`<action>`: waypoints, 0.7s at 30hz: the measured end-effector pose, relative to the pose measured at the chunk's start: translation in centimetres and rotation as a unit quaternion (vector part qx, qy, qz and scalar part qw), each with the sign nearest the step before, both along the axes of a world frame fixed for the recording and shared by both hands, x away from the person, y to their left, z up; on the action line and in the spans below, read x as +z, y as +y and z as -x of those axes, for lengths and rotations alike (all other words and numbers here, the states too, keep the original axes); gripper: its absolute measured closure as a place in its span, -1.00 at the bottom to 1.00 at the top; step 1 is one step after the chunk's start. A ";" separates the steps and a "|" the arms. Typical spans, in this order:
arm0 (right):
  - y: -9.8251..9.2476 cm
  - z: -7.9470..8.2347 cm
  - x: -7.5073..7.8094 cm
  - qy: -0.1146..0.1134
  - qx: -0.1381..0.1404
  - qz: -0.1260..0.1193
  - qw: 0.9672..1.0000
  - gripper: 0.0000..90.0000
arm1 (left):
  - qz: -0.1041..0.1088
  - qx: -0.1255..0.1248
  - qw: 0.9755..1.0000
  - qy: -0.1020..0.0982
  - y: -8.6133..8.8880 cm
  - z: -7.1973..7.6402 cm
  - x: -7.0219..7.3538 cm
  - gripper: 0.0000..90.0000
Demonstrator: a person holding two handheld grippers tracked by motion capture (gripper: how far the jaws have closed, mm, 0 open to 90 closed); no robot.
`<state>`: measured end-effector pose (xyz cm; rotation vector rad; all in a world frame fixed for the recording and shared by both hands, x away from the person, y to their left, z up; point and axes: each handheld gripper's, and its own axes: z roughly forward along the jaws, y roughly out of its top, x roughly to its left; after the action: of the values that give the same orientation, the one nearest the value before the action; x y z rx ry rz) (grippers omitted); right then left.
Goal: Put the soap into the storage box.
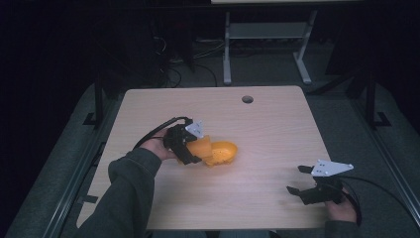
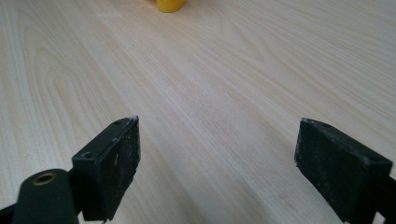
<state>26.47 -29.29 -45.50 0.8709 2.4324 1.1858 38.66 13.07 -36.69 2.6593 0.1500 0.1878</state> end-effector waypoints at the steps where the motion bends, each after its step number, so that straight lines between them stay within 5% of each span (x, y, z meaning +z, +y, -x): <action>1: 0.0 0.0 0.0 -0.001 0.001 0.000 1.000 -0.70 | 0.000 0.000 1.000 0.002 -0.1 -0.1 0.0 -0.54; 21: 0.0 0.0 0.1 -0.003 0.000 -0.003 1.000 -0.70 | -0.005 -0.020 1.000 0.001 -2.6 -1.1 -0.1 -0.54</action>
<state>26.49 -29.31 -45.45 0.8673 2.4264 1.1943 39.80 10.50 -36.78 2.6693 0.0960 0.1730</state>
